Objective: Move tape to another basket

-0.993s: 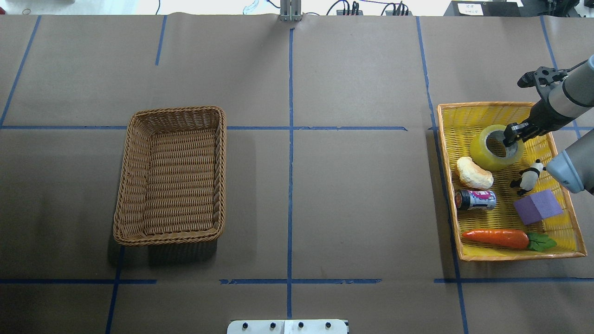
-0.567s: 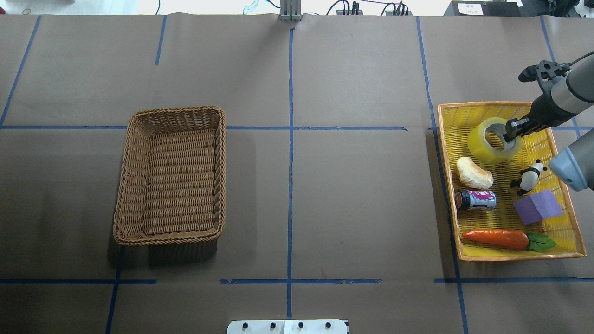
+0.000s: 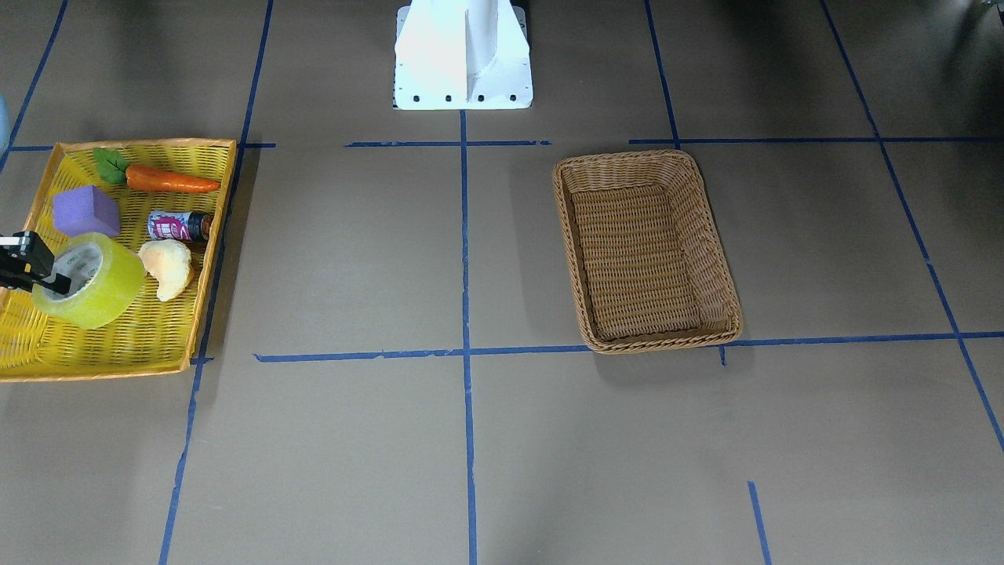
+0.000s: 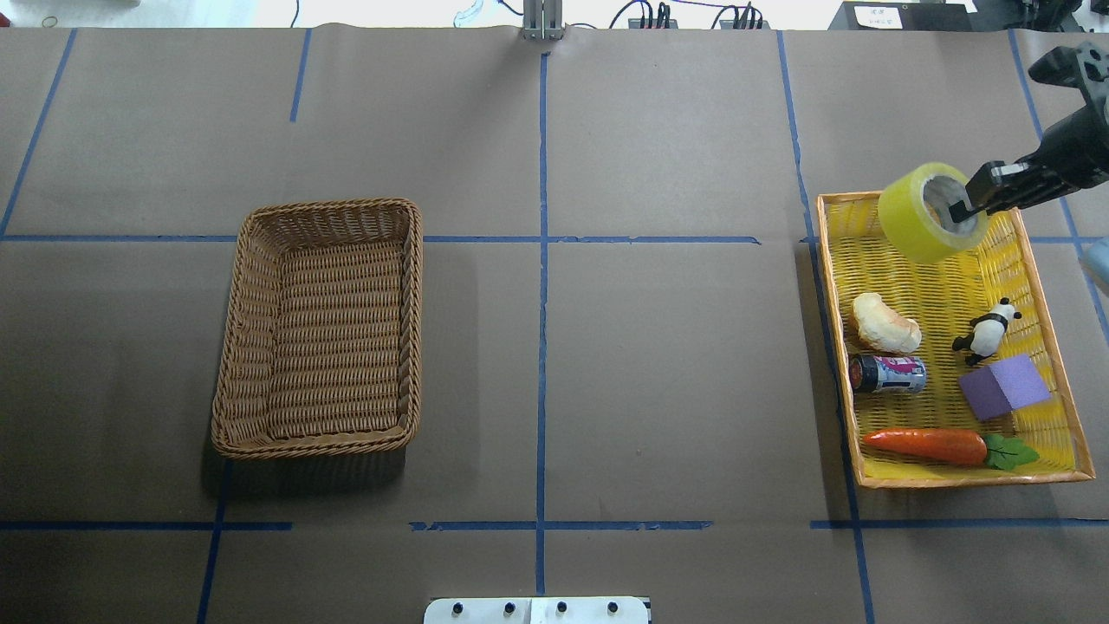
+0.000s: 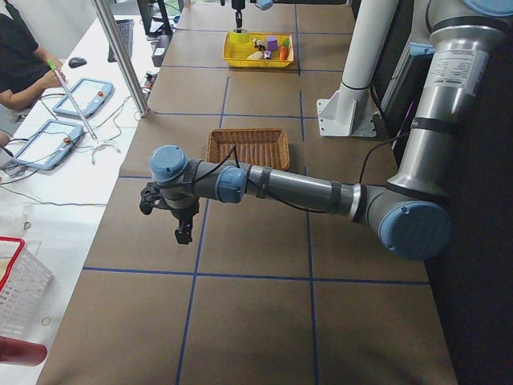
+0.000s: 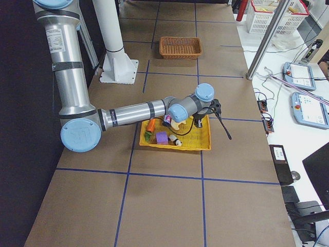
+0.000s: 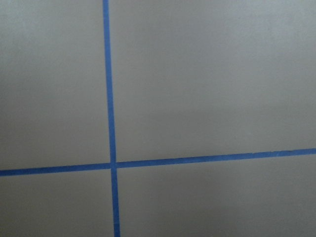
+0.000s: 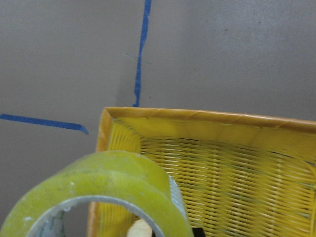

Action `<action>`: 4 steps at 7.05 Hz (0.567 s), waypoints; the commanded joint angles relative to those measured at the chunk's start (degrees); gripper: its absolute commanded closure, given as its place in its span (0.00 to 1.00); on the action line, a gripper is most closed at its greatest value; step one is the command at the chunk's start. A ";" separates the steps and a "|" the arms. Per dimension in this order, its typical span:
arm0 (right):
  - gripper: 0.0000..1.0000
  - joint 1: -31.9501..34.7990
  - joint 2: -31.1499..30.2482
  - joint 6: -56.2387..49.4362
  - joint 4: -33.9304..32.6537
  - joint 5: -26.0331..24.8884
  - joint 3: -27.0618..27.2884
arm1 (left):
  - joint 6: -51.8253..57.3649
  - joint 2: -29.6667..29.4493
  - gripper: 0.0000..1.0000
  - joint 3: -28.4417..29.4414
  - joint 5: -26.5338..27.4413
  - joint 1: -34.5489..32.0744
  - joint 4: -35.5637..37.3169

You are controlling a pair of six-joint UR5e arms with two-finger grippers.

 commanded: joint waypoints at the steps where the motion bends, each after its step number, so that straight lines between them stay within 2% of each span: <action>1: 1.00 -1.16 2.91 12.67 0.14 1.10 4.86 | -11.54 -1.65 0.00 -0.31 -0.03 5.84 -7.88; 2: 0.99 -2.13 4.58 17.59 1.62 1.10 6.10 | -21.98 -1.66 0.00 -0.22 -0.03 8.57 -16.63; 3: 0.99 -4.41 4.86 26.52 9.47 0.57 5.94 | -32.44 -1.75 0.00 -0.31 -0.03 11.04 -25.86; 4: 0.99 -7.56 4.86 38.96 20.86 -3.17 5.50 | -43.68 -2.36 0.00 -0.22 -0.03 14.11 -34.39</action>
